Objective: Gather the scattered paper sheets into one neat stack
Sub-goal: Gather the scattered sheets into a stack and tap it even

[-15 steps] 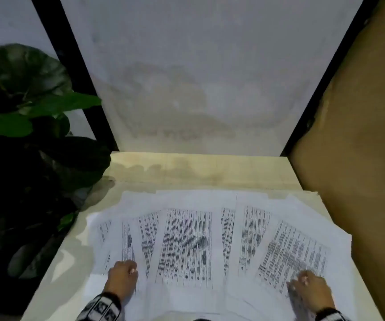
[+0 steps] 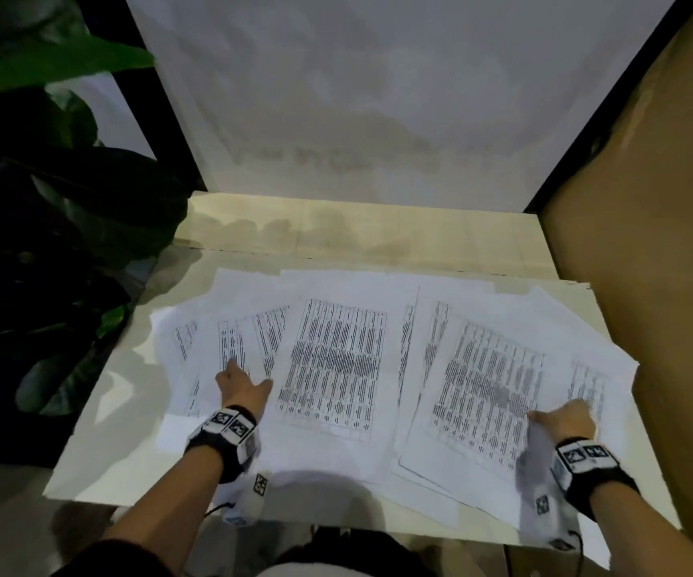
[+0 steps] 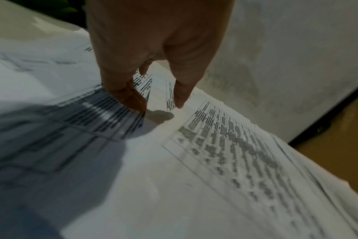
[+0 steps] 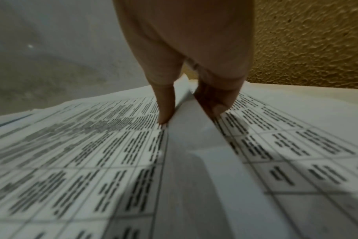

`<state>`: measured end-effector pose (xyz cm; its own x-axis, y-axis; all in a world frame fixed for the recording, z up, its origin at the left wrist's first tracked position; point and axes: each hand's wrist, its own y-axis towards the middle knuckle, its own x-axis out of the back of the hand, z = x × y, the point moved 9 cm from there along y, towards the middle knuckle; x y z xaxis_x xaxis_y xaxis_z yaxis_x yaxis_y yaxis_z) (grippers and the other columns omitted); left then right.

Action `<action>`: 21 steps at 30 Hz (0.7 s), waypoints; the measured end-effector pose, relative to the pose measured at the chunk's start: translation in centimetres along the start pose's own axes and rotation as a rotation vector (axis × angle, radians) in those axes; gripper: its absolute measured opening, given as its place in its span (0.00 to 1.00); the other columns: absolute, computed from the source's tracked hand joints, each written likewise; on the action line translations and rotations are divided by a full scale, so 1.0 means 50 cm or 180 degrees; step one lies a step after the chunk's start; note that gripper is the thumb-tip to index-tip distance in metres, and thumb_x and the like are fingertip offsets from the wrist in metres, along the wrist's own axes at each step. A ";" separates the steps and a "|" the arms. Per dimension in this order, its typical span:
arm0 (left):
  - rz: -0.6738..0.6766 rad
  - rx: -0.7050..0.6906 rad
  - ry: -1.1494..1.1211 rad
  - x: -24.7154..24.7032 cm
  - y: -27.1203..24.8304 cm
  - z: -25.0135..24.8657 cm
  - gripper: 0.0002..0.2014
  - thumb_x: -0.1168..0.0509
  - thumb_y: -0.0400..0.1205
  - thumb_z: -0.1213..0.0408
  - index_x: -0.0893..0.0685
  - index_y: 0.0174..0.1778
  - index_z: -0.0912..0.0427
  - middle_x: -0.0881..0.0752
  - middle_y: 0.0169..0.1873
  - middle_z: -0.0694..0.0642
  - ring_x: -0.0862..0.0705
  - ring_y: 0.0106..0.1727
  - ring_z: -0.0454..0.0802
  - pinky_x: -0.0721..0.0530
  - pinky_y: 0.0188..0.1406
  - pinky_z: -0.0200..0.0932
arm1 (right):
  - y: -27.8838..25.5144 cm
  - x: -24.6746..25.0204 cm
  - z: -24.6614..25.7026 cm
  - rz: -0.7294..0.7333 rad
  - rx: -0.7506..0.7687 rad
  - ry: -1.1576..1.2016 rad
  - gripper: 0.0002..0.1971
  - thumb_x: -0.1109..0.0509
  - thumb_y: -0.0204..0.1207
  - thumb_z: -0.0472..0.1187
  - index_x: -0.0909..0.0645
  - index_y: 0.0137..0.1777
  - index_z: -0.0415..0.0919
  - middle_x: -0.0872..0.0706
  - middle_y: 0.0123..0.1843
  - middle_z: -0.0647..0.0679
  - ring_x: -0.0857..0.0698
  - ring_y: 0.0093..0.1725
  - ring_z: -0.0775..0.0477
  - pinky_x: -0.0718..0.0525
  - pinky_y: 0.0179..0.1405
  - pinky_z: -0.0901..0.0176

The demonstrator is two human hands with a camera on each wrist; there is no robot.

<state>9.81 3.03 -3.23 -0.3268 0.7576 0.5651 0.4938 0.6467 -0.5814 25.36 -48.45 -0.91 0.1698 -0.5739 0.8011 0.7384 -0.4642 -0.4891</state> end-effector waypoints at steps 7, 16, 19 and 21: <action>0.0451 -0.0172 0.0009 -0.055 0.024 -0.063 0.25 0.33 0.77 0.64 0.29 0.68 0.68 0.21 0.57 0.57 0.22 0.62 0.61 0.25 0.65 0.53 | -0.039 -0.032 0.071 0.0266 0.0789 0.0503 0.19 0.34 0.75 0.28 0.27 0.65 0.24 0.18 0.61 0.26 0.18 0.53 0.33 0.23 0.51 0.52; 0.1747 -0.0629 0.0563 -0.175 -0.031 -0.130 0.32 0.32 0.75 0.52 0.32 0.72 0.63 0.24 0.68 0.54 0.25 0.69 0.56 0.29 0.67 0.46 | -0.123 -0.156 0.109 0.1608 0.0247 0.0313 0.54 0.25 0.61 0.58 0.49 0.78 0.30 0.39 0.79 0.32 0.36 0.77 0.31 0.34 0.75 0.39; 0.1897 -0.0623 0.0899 -0.196 -0.034 -0.122 0.41 0.31 0.70 0.43 0.33 0.73 0.62 0.26 0.72 0.56 0.26 0.71 0.57 0.30 0.72 0.50 | -0.138 -0.180 0.123 0.1692 0.0038 0.0741 0.56 0.23 0.61 0.55 0.53 0.79 0.30 0.45 0.81 0.32 0.42 0.79 0.31 0.40 0.76 0.35; 0.1895 -0.0671 0.0922 -0.204 -0.042 -0.128 0.35 0.32 0.74 0.49 0.33 0.72 0.63 0.25 0.71 0.58 0.26 0.70 0.57 0.29 0.68 0.45 | -0.151 -0.207 0.136 0.1837 0.0038 0.0902 0.55 0.22 0.61 0.53 0.51 0.78 0.27 0.43 0.80 0.30 0.40 0.79 0.32 0.41 0.76 0.37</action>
<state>17.29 -6.62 -4.02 0.2621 0.9047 0.3358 0.6777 0.0751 -0.7315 22.49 -34.42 -3.14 0.3643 -0.8860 0.2870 0.5873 -0.0206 -0.8091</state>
